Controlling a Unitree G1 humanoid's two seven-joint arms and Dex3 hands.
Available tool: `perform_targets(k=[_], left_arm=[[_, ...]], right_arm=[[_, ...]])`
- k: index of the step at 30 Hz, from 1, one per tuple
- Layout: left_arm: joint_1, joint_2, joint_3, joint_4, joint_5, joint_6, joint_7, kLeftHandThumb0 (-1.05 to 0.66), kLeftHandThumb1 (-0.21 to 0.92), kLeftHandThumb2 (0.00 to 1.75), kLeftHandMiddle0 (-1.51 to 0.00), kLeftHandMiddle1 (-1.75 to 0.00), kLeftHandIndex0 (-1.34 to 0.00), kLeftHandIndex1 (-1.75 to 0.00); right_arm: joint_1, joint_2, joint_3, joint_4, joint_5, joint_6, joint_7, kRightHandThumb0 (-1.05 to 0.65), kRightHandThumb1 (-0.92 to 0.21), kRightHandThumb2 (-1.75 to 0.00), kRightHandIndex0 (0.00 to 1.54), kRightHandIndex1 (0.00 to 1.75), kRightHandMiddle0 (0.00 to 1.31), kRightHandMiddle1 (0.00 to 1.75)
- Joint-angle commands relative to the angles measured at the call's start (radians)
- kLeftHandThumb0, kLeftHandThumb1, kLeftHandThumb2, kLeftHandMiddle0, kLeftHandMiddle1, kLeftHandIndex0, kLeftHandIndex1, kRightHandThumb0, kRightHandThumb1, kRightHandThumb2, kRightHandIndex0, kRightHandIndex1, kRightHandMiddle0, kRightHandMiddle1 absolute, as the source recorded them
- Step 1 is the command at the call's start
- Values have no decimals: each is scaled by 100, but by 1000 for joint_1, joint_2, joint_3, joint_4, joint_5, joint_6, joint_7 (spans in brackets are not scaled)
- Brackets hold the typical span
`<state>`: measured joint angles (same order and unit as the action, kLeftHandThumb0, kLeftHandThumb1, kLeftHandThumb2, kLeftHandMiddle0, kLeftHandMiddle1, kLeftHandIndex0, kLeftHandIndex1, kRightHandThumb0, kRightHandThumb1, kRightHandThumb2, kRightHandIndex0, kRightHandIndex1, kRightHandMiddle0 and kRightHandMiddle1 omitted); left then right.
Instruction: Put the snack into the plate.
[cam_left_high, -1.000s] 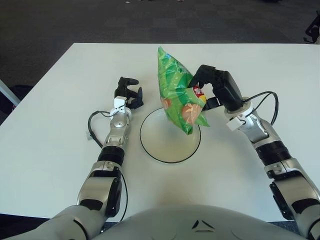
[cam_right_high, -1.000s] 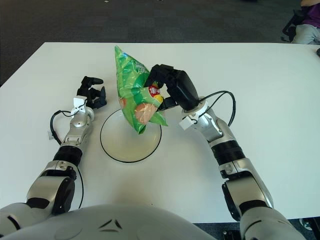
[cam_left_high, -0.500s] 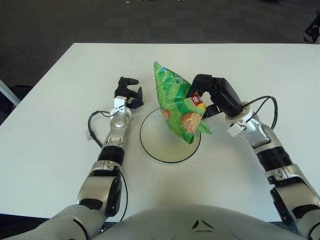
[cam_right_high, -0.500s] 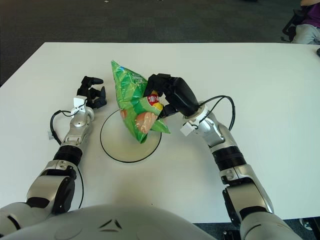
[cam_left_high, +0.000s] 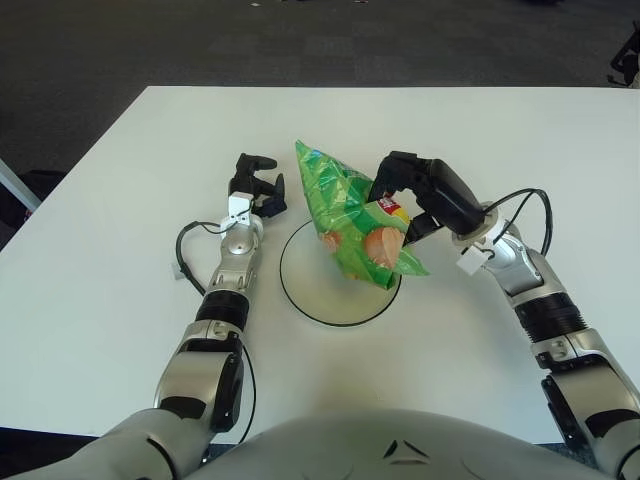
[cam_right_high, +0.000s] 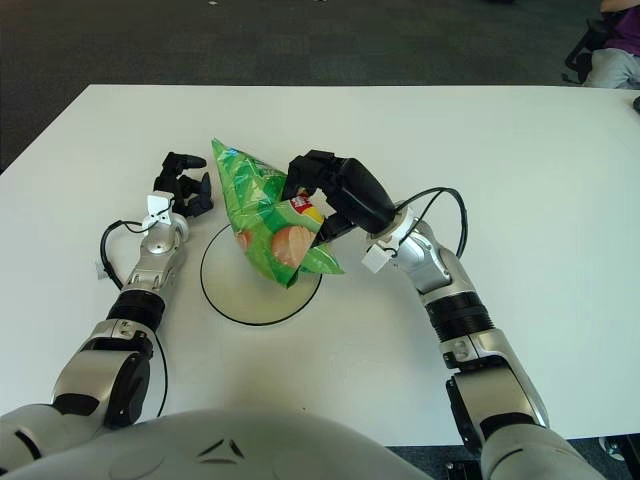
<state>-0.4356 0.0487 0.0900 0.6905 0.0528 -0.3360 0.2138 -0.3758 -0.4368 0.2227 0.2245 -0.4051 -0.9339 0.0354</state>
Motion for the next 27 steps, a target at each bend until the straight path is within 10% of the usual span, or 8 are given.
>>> perform_targets(k=[1, 8, 27], left_arm=[[-7, 12, 5, 21, 9, 2, 11, -1, 47, 107, -54, -171, -41, -155], [-14, 13, 6, 29, 7, 2, 11, -1, 47, 107, -54, -170, -41, -156], [-23, 14, 9, 38, 7, 3, 13, -1, 47, 107, -54, -169, -40, -157]], right_arm=[[0, -38, -11, -29, 57, 22, 61, -26, -91, -16, 48, 61, 38, 73], [-22, -51, -5, -23, 119, 20, 140, -39, -92, -7, 53, 6, 47, 18], [-34, -46, -36, 22, 144, -65, 176, -48, -92, -11, 19, 0, 29, 1]])
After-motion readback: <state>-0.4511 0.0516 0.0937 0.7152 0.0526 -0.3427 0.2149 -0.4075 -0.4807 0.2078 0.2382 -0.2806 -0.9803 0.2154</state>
